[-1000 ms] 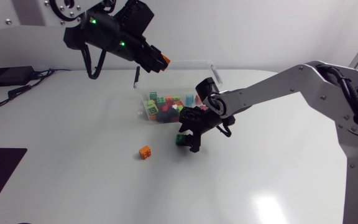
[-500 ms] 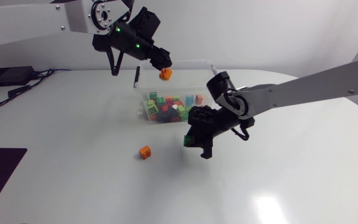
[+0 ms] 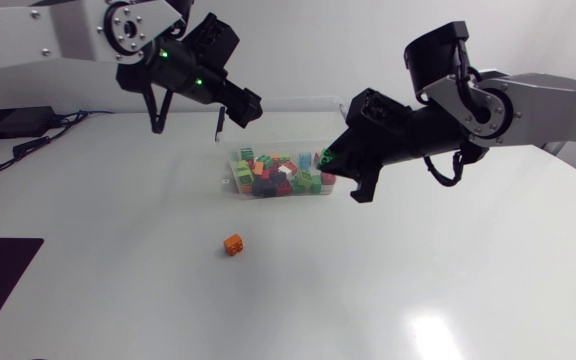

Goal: Place the duplo bricks in the container

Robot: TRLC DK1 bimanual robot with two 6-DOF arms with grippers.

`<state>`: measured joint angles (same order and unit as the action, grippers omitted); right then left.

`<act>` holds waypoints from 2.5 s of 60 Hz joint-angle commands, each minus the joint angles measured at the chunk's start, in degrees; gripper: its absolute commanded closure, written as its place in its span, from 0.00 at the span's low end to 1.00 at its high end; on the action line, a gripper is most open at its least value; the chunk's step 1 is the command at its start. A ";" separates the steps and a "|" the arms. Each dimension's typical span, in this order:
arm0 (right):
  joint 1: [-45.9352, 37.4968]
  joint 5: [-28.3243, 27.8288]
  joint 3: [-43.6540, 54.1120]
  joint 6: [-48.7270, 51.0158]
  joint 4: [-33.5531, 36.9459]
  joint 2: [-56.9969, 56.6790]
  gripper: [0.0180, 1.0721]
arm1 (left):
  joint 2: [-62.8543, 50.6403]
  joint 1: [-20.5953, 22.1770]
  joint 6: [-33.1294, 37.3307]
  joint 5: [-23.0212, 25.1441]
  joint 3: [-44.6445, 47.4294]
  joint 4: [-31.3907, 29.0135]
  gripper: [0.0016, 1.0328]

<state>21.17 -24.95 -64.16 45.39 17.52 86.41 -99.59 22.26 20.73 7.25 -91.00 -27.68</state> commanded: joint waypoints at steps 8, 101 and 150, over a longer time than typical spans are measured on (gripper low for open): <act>-0.78 2.19 -5.36 -7.77 -5.65 3.41 0.75 | 10.29 0.85 4.05 -0.39 8.21 -6.60 0.05; 0.89 14.75 -0.44 -19.63 -11.72 -9.07 0.05 | -6.40 2.96 7.13 -2.50 32.11 6.41 0.27; -9.48 16.34 36.74 -19.02 0.15 -55.30 0.05 | 16.62 3.05 6.51 1.02 31.15 1.58 0.68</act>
<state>12.38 -8.91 -29.91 25.74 16.62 33.06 -86.41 25.52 28.10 7.40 -58.24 -24.64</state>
